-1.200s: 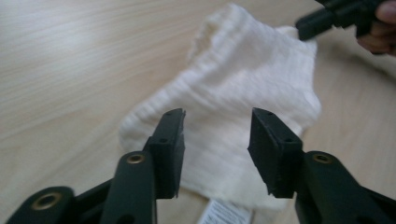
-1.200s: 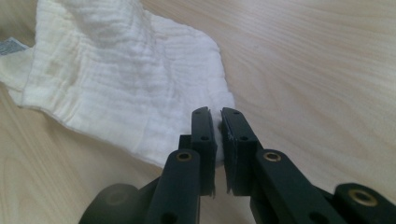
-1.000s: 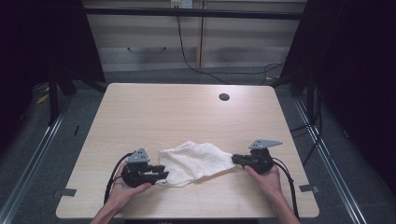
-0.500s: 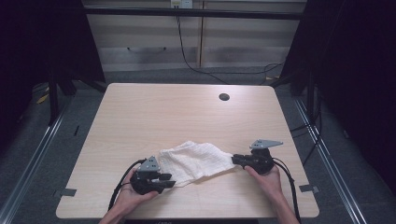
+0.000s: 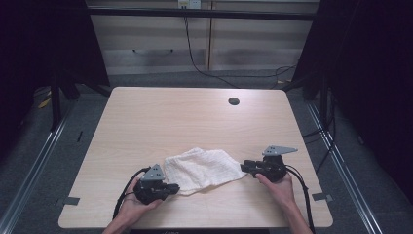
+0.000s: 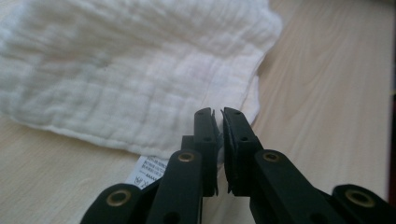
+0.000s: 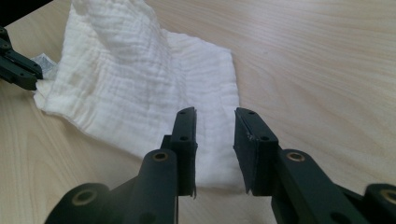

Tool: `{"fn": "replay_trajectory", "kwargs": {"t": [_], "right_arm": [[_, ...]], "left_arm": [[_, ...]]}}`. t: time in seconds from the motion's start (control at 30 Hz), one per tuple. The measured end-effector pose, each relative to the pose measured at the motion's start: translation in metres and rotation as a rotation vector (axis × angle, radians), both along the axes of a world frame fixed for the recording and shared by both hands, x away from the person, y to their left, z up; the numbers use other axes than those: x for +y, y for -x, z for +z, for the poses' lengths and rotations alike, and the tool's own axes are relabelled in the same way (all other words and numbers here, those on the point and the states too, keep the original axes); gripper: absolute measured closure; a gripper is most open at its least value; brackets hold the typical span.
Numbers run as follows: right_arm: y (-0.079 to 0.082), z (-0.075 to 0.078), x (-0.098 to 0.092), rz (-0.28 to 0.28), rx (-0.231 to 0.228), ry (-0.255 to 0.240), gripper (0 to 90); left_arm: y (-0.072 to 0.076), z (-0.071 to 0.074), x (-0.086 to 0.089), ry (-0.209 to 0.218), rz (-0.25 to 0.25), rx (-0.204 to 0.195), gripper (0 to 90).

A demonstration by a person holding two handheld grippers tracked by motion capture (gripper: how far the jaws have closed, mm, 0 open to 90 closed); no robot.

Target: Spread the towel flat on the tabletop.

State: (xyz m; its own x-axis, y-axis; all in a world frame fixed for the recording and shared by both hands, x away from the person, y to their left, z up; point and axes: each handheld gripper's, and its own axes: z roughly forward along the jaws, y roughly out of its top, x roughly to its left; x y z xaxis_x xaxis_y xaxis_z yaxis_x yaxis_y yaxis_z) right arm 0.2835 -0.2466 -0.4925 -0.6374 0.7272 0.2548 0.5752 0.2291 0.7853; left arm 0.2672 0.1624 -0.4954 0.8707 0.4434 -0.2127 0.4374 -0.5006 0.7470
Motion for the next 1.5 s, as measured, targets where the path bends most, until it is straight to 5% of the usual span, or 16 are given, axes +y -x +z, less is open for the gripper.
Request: {"fn": "replay_trajectory", "kwargs": {"t": [0.17,0.53,0.67,0.9,0.97,1.17,1.27,1.47,1.5], "right_arm": [[0.001,-0.001,0.003,0.038,0.001,0.008,72.6],[0.014,-0.002,0.014,0.149,0.008,-0.011,74.1],[0.019,-0.003,0.021,0.182,0.006,0.045,73.7],[0.016,-0.009,0.03,0.228,0.009,0.054,66.1],[0.015,-0.012,0.033,0.261,0.027,0.025,64.6],[0.019,-0.015,0.043,0.313,-0.015,0.118,57.4],[0.021,-0.015,0.045,0.327,-0.022,0.122,51.9],[0.025,-0.014,0.049,0.316,-0.094,0.197,66.6],[0.024,-0.014,0.048,0.293,-0.102,0.213,78.0]], "left_arm": [[-0.004,0.005,0.012,0.057,0.032,0.018,85.6],[-0.012,0.006,0.036,0.087,0.101,0.022,85.7],[-0.013,0.007,0.039,0.082,0.115,0.012,85.7],[-0.022,0.003,0.047,0.069,0.166,0.02,85.7],[-0.024,0.002,0.049,0.066,0.175,0.024,85.7],[-0.026,0.0,0.052,0.061,0.182,0.034,85.5],[-0.026,-0.001,0.052,0.071,0.182,0.043,85.2],[-0.026,-0.001,0.049,0.077,0.178,0.054,83.9],[-0.025,-0.001,0.049,0.076,0.174,0.052,82.5]]}}
